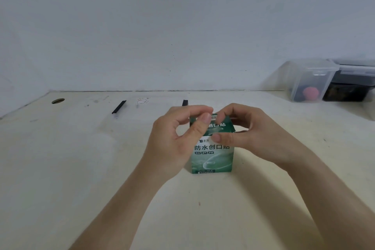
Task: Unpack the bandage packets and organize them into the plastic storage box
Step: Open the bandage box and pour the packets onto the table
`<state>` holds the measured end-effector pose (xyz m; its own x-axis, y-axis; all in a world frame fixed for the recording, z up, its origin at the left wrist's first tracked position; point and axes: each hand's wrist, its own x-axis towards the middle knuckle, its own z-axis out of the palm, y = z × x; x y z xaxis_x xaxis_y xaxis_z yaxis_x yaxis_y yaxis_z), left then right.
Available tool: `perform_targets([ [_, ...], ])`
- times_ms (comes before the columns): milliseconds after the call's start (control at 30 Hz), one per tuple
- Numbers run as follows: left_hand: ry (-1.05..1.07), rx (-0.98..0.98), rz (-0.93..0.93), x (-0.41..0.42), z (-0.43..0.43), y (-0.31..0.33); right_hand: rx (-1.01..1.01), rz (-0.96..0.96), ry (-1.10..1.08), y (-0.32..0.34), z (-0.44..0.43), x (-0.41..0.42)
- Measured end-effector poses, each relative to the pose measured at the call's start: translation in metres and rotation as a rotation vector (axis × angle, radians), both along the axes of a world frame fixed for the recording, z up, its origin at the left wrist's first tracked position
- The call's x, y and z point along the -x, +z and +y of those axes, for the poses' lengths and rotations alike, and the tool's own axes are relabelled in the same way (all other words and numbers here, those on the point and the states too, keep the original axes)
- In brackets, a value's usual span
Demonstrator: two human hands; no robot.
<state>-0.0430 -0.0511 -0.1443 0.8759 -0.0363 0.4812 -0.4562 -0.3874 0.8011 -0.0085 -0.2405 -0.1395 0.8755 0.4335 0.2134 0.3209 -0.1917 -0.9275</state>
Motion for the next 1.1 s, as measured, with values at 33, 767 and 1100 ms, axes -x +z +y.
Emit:
perform_targets([
  [33,-0.035,-0.062,0.065,-0.001,0.004,0.0,-0.009,0.02,0.023,0.0,-0.002,-0.001],
  [767,-0.072,0.028,0.336,-0.002,0.021,0.012,0.132,0.001,0.127,0.002,-0.004,0.002],
  [1100,0.339,0.187,0.066,-0.01,0.004,-0.003,0.047,0.104,0.083,0.007,0.002,0.008],
])
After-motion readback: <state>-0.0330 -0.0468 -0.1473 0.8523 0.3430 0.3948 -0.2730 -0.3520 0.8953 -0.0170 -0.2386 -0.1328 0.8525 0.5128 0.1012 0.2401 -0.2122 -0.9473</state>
